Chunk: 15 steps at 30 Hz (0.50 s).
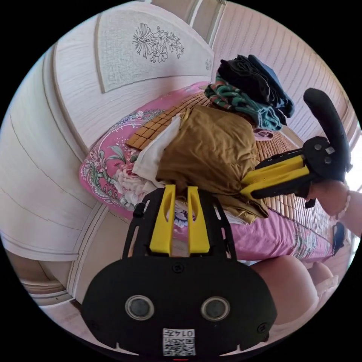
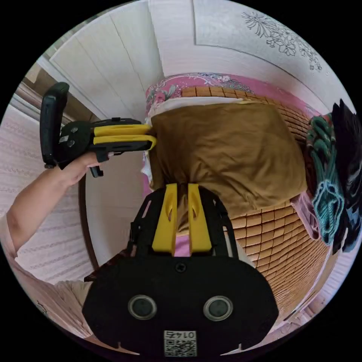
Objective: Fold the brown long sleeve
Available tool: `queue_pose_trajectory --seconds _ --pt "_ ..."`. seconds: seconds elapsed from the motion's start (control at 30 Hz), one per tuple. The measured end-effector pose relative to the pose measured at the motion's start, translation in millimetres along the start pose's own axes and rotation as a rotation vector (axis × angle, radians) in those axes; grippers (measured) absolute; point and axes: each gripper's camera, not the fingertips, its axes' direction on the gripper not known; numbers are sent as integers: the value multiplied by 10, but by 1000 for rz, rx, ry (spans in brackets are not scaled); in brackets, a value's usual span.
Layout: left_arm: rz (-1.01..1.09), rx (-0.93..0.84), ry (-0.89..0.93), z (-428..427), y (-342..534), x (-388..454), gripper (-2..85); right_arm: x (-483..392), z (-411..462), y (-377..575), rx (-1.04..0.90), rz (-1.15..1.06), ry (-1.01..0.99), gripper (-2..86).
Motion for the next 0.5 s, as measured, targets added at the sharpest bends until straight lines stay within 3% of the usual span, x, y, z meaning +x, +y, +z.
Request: queue_pose_trajectory --seconds 0.07,0.33,0.5 --pt "55 -8 -19 -161 -91 139 25 189 -135 169 13 57 -111 16" --pt "280 111 122 -1194 -263 1042 21 579 -1299 1658 369 181 -148 2" --pt "313 74 34 -1249 65 1442 34 727 -1445 2778 446 362 -232 1"
